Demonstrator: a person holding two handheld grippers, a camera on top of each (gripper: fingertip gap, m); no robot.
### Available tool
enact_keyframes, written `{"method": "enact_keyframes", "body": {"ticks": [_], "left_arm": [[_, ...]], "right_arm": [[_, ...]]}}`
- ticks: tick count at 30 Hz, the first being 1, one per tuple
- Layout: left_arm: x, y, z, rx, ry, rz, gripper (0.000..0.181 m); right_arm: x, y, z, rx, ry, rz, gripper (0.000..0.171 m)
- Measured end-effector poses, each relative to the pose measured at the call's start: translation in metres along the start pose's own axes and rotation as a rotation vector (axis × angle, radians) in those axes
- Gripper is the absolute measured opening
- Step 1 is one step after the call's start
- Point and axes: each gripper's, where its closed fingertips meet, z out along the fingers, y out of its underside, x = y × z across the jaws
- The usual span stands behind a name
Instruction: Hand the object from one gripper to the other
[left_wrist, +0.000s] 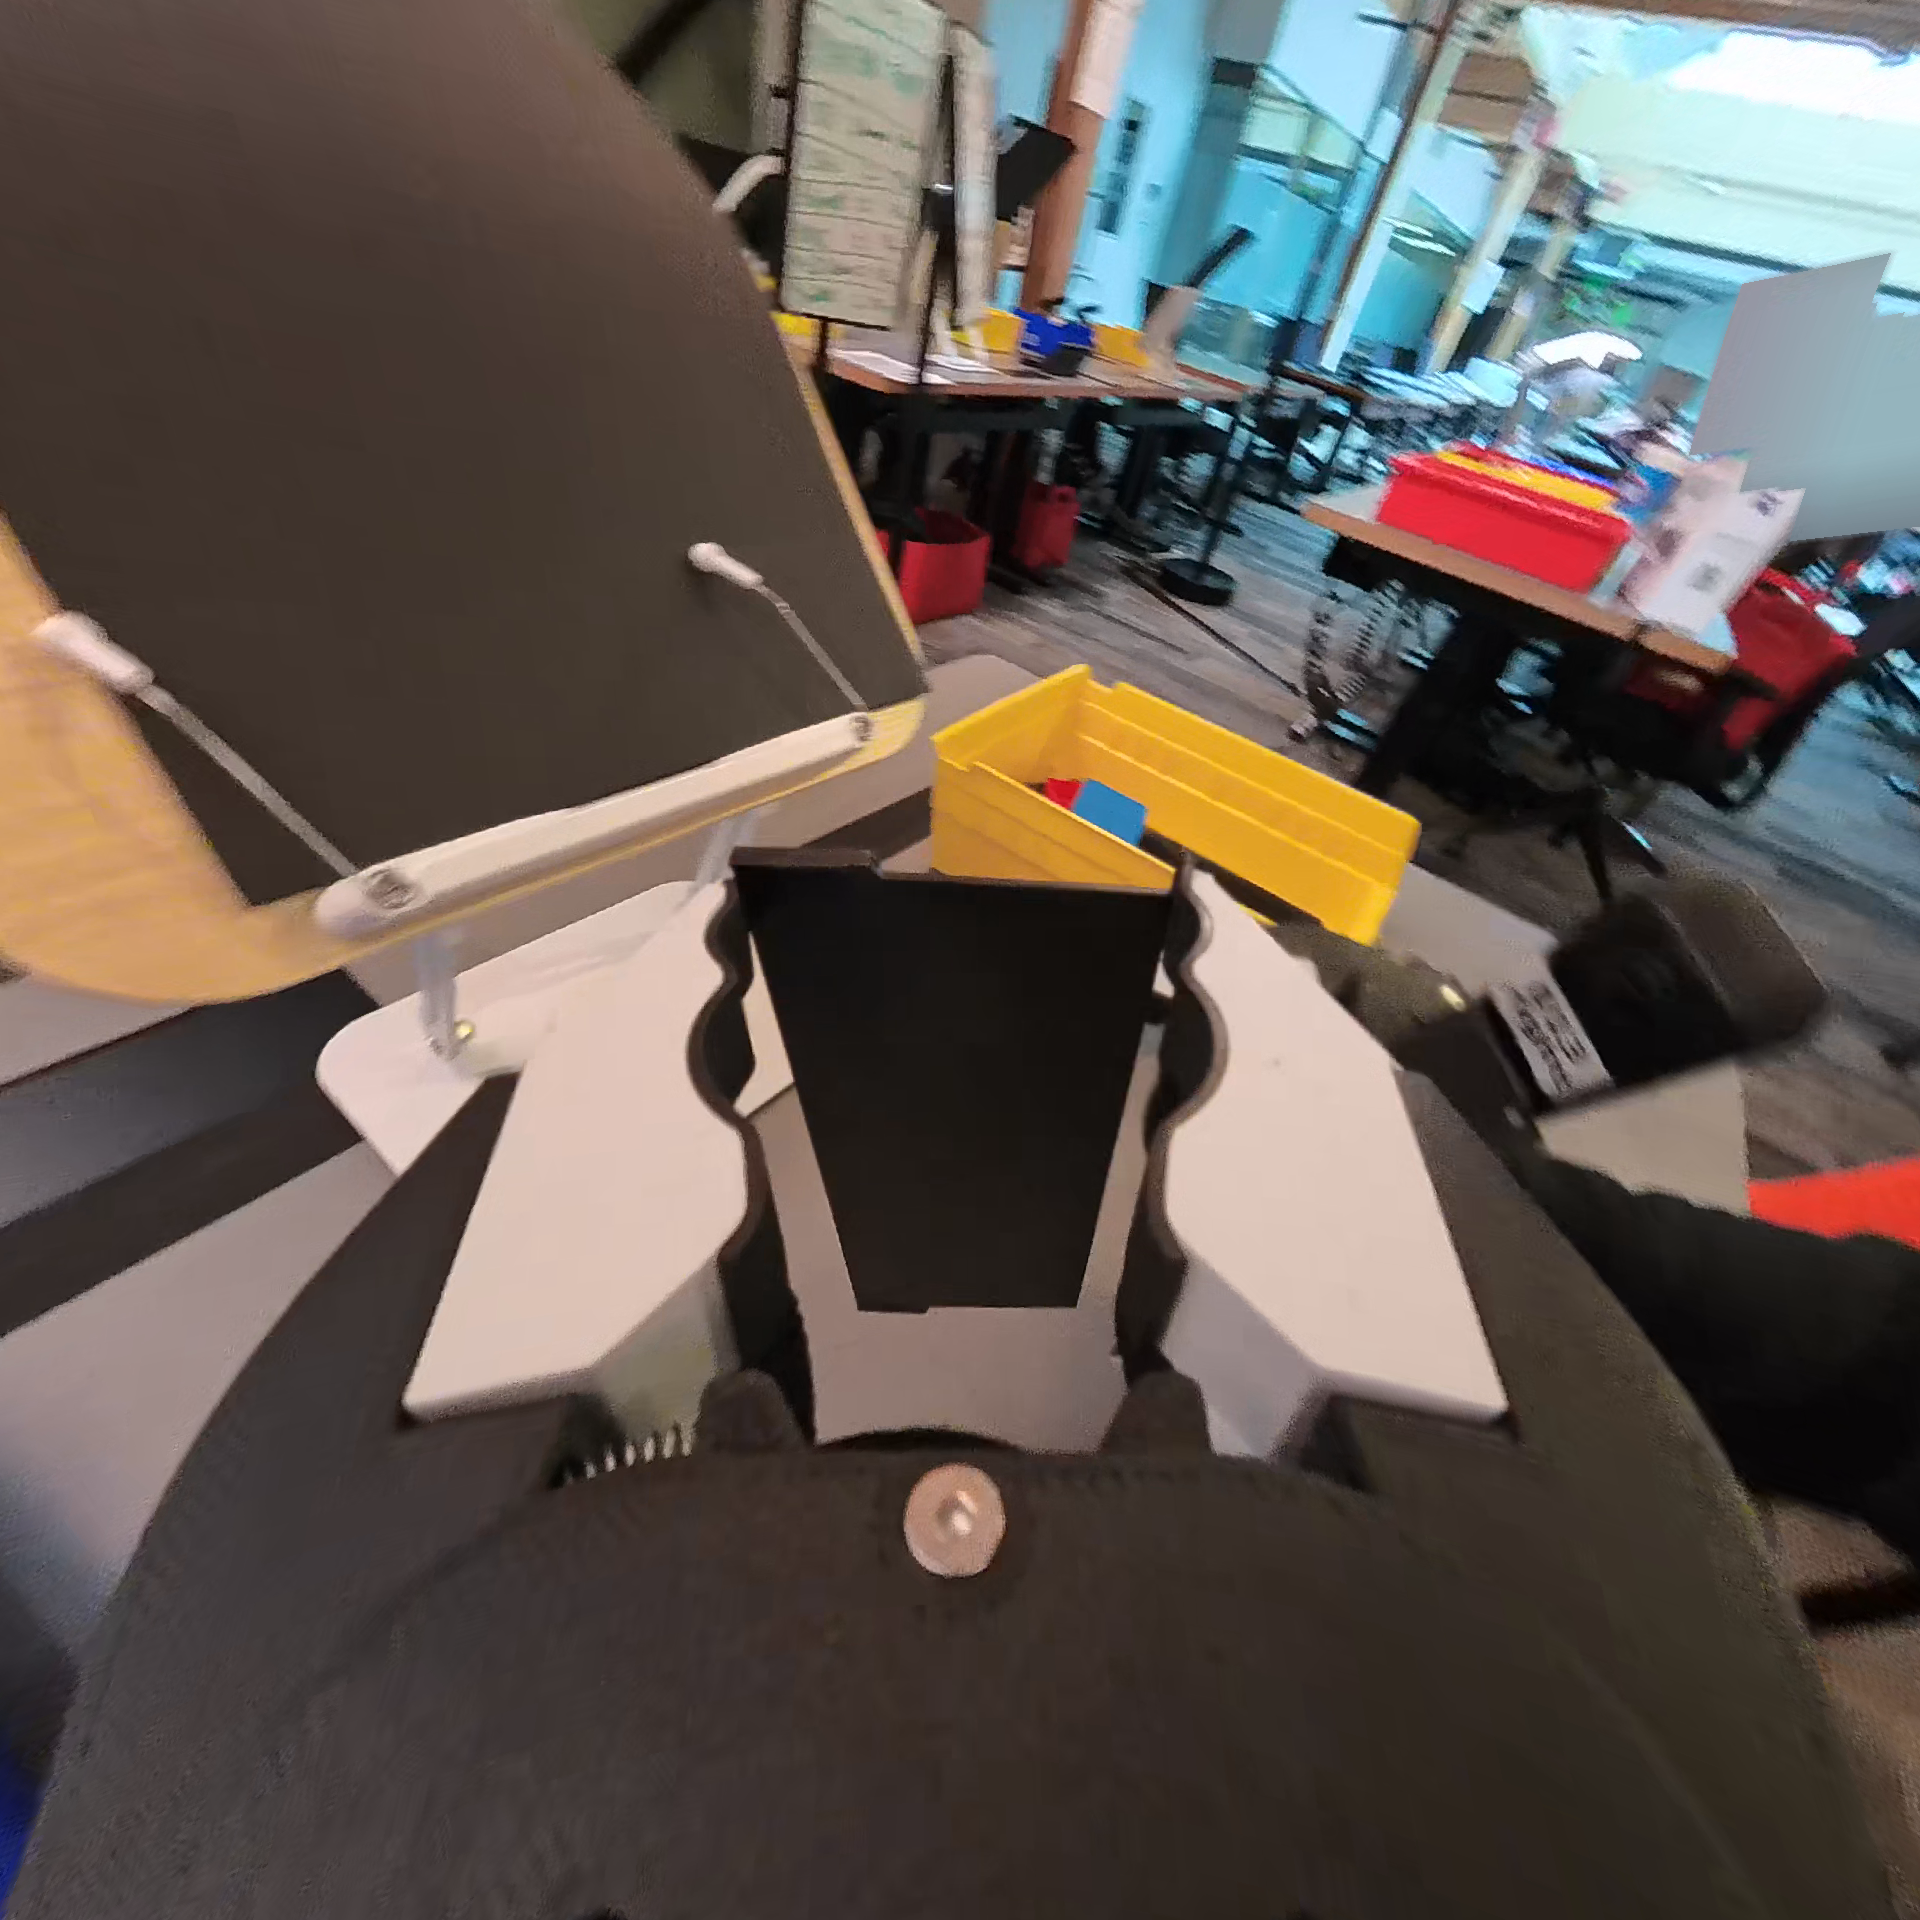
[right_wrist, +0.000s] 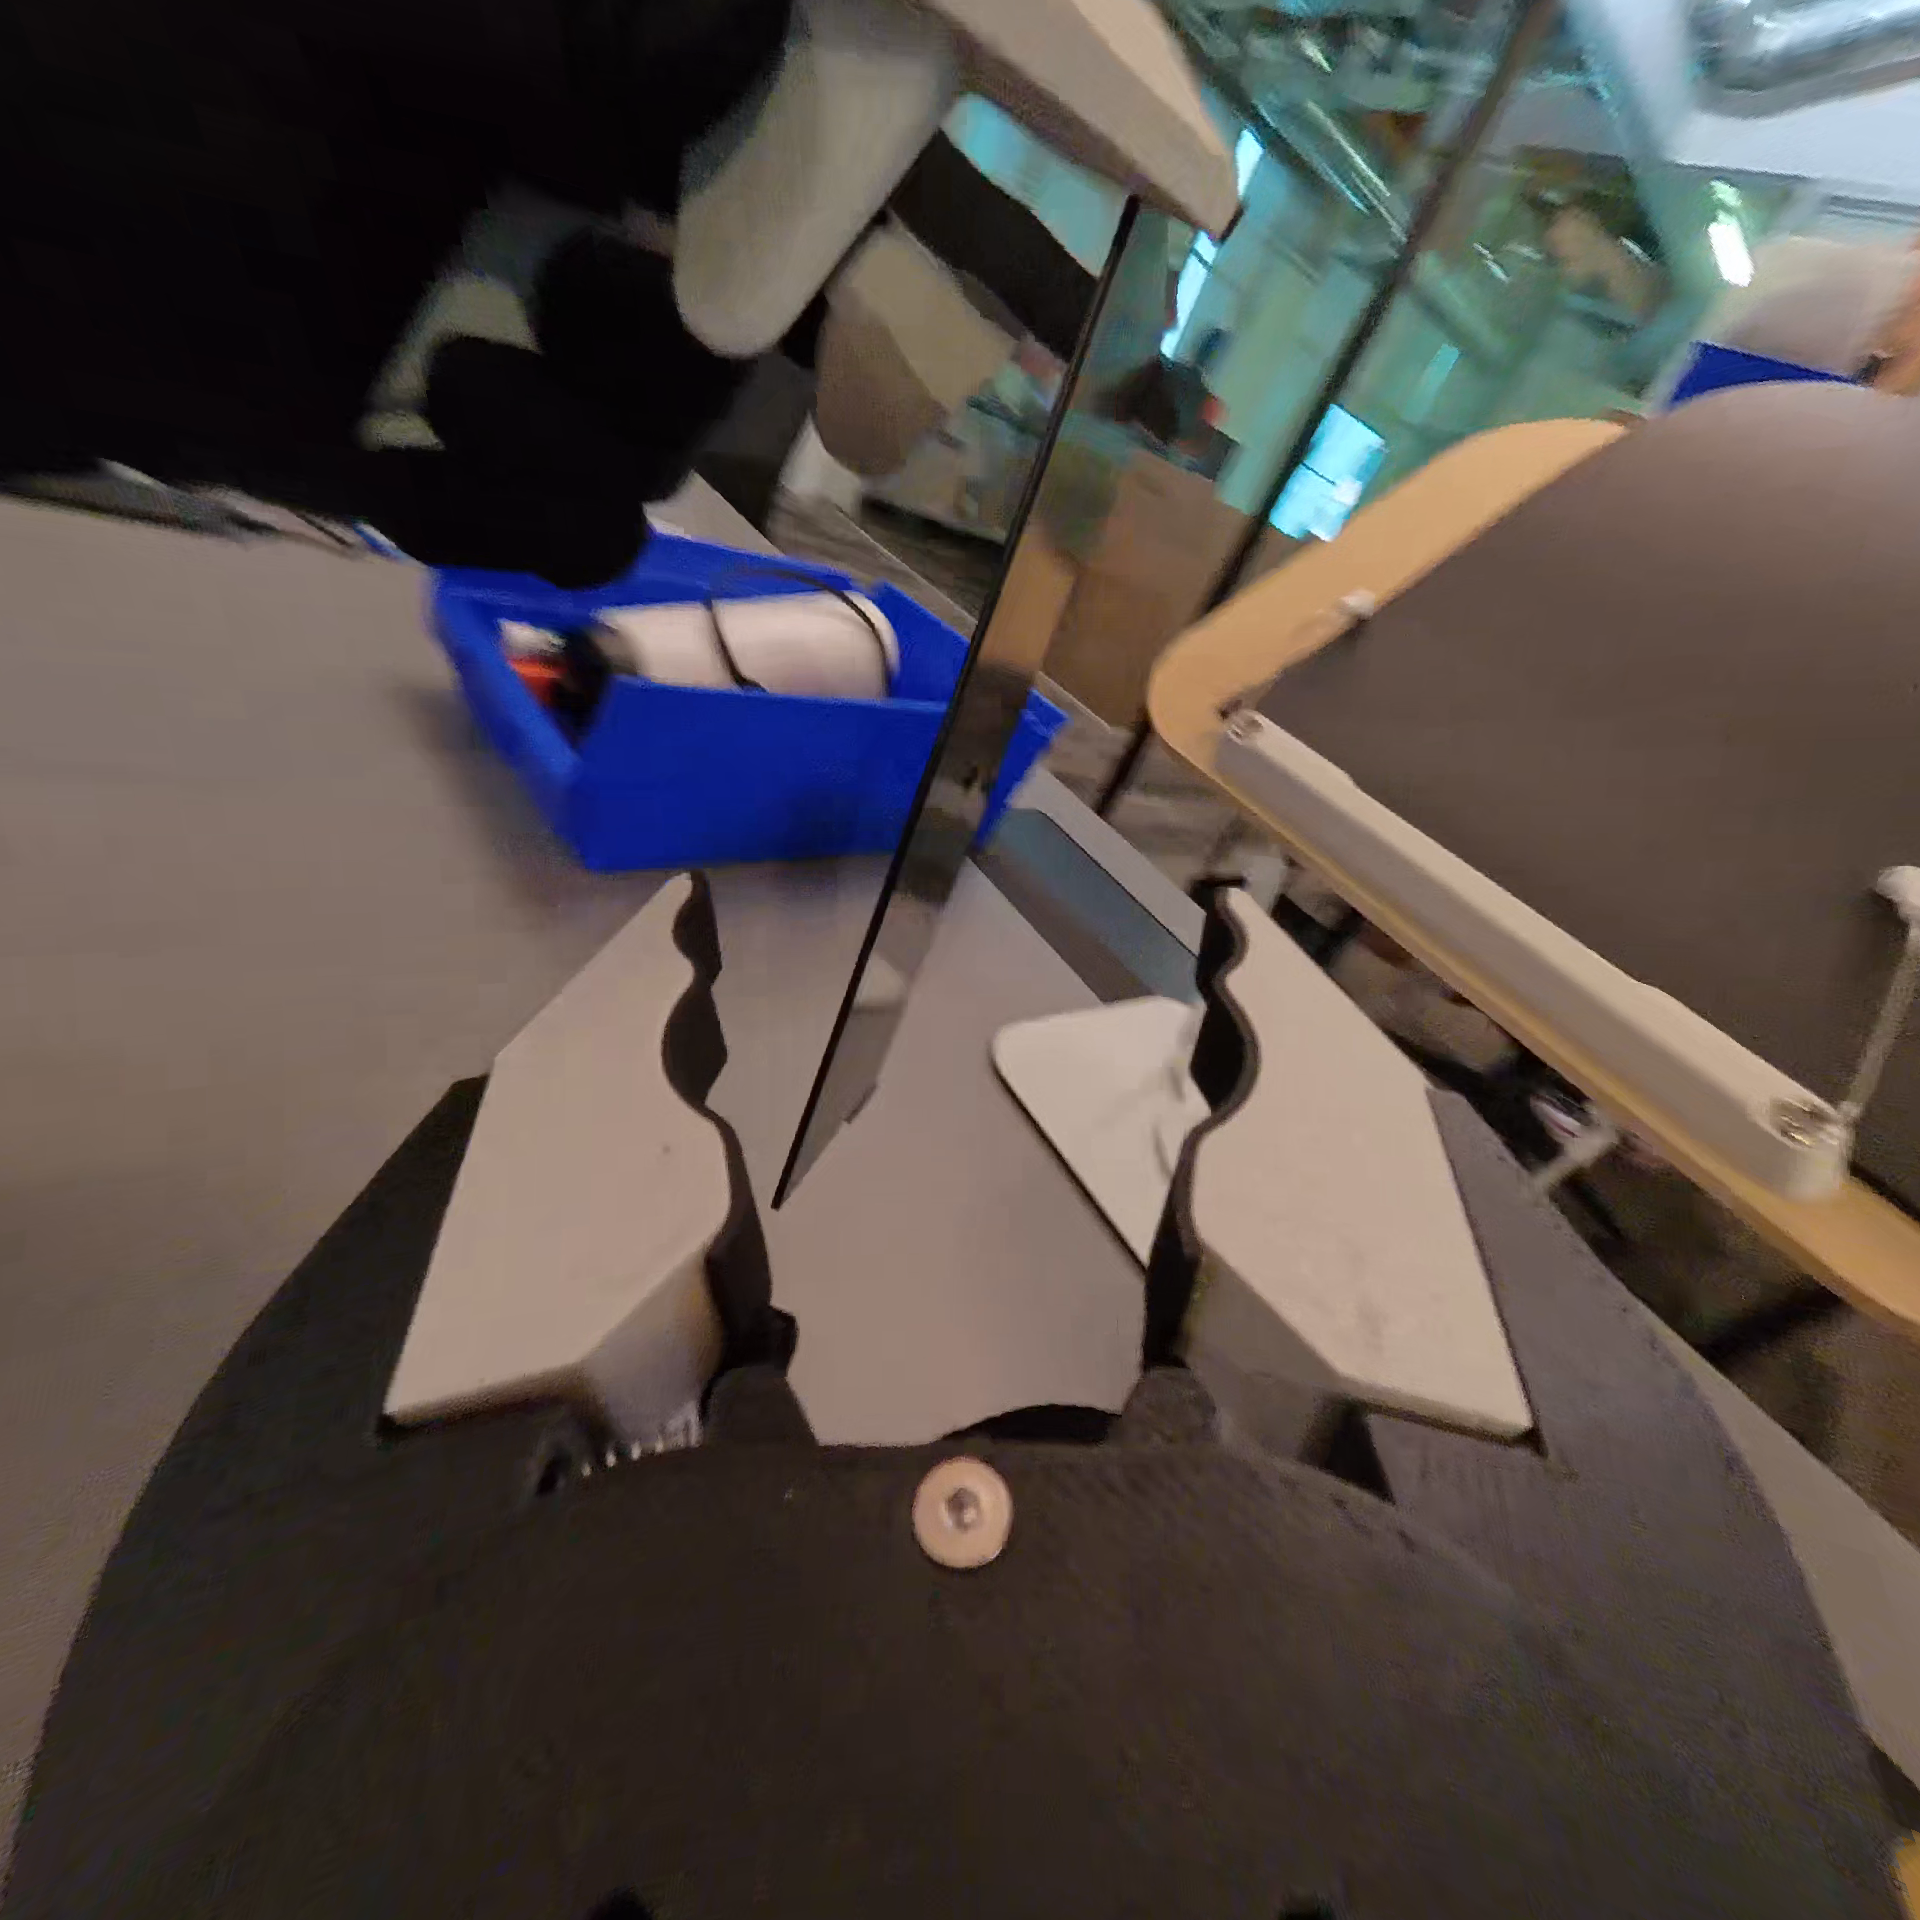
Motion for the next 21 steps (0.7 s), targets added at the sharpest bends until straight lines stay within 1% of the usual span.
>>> {"method": "enact_keyframes", "body": {"ticks": [1,2,3,6,8,9,10,11,15,17,18,19,20,21], "left_arm": [[-0.006,0.001,0.001,0.012,-0.036,-0.025,0.078],[-0.009,0.003,0.003,0.014,-0.058,-0.044,0.078],[-0.011,0.005,0.004,0.017,-0.080,-0.060,0.078],[-0.008,0.014,0.012,0.011,-0.118,-0.063,0.078],[-0.002,0.019,0.016,0.006,-0.120,-0.057,0.078],[0.001,0.022,0.018,0.003,-0.114,-0.056,0.078],[0.003,0.023,0.019,0.002,-0.113,-0.056,0.078],[0.004,0.024,0.020,0.001,-0.115,-0.053,0.078],[0.006,0.021,0.020,0.010,-0.097,-0.052,0.079],[0.007,0.018,0.019,0.018,-0.083,-0.042,0.076],[0.010,0.016,0.018,0.019,-0.065,-0.033,0.078],[0.011,0.016,0.018,0.016,-0.051,-0.031,0.088],[0.014,0.015,0.017,0.018,-0.031,-0.029,0.092],[0.014,0.015,0.015,0.020,-0.021,-0.027,0.092]], "right_arm": [[0.002,0.006,0.002,-0.042,0.050,-0.031,0.082],[0.002,0.010,0.003,-0.071,0.079,-0.061,0.068],[0.000,0.012,0.004,-0.080,0.091,-0.076,0.060],[-0.003,0.019,0.008,-0.114,0.114,-0.045,0.043],[-0.001,0.027,0.008,-0.146,0.124,-0.027,0.028],[0.000,0.030,0.007,-0.149,0.120,-0.013,0.018],[0.001,0.030,0.007,-0.142,0.107,0.002,0.005],[0.001,0.031,0.006,-0.141,0.098,0.017,0.001],[0.003,0.028,0.003,-0.108,0.045,0.086,0.000],[0.006,0.024,0.000,-0.068,0.012,0.148,0.000],[0.008,0.021,-0.002,-0.039,-0.008,0.193,0.000],[0.007,0.016,-0.004,0.000,-0.050,0.228,0.000],[0.009,0.012,-0.006,0.025,-0.073,0.258,0.000],[0.011,0.011,-0.008,0.039,-0.095,0.286,0.000]]}}
